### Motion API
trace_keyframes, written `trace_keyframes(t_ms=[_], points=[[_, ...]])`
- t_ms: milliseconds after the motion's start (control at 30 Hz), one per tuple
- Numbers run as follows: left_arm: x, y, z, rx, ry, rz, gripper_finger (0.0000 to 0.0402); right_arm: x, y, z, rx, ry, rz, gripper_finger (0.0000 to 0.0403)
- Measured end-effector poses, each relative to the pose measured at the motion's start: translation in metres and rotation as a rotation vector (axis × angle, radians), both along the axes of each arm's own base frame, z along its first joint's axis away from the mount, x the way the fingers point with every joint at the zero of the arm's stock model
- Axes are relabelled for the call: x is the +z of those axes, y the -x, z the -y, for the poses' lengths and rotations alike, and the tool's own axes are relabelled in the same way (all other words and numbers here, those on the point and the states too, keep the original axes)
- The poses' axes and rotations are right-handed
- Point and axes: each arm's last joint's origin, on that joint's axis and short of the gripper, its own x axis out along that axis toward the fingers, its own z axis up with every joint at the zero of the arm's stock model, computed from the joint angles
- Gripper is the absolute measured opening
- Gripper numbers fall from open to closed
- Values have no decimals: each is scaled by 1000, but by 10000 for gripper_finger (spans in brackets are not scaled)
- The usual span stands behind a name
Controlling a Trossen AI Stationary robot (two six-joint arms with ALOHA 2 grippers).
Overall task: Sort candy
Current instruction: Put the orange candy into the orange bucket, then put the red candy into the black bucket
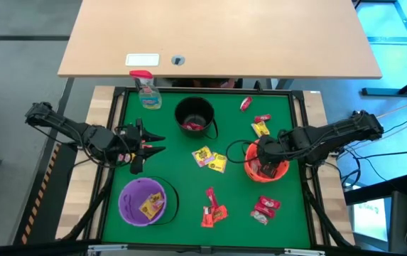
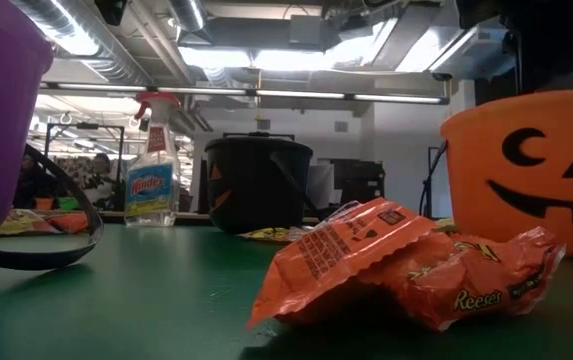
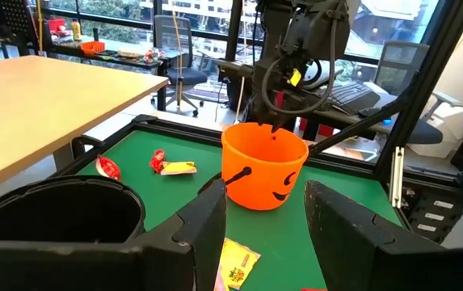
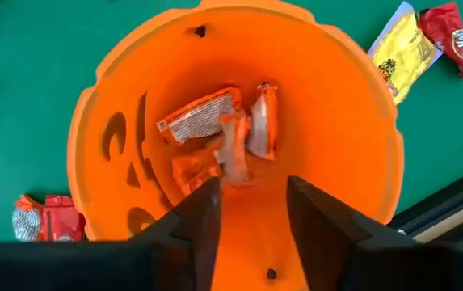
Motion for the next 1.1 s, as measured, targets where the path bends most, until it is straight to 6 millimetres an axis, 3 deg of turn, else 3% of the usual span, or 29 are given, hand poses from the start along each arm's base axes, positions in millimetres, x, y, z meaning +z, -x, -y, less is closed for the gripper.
trace_keyframes(t_ms=[133, 333, 667, 800, 967, 1100], points=[[0, 0, 0, 0, 0, 0, 156, 0, -1, 0, -2, 14, 13, 172], [0, 0, 0, 0, -2, 0, 156, 2, -12, -2, 37, 32, 135, 179], [0, 0, 0, 18, -5, 0, 156, 13, -67, -26, 194, -123, 591, 179], [0, 0, -1, 18, -5, 0, 156, -11, -90, -41, 227, -126, 560, 179], [0, 0, -1, 18, -6, 0, 156, -63, -117, -53, 116, -148, 408, 179], [0, 0, -1, 19, -6, 0, 156, -102, -143, -63, 97, -218, 390, 179]])
